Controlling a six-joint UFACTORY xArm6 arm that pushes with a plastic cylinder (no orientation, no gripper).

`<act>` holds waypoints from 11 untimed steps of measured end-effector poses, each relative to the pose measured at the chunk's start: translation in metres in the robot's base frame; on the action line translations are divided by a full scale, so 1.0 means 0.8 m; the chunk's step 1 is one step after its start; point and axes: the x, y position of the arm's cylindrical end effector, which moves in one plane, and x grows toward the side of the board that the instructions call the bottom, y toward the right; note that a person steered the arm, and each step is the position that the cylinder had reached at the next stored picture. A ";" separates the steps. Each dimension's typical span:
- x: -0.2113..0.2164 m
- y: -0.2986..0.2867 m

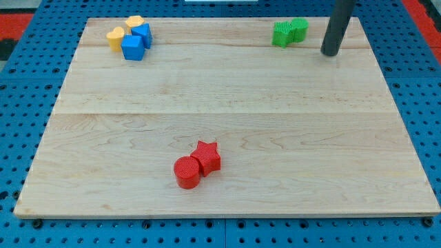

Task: Slide green star closer to red star

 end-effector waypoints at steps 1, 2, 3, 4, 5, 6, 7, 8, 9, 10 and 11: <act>-0.072 -0.006; -0.074 -0.103; -0.019 -0.196; 0.025 -0.245; 0.001 -0.245; -0.043 -0.236; -0.017 -0.194; 0.060 -0.204; 0.112 -0.192; 0.066 -0.192; 0.115 -0.144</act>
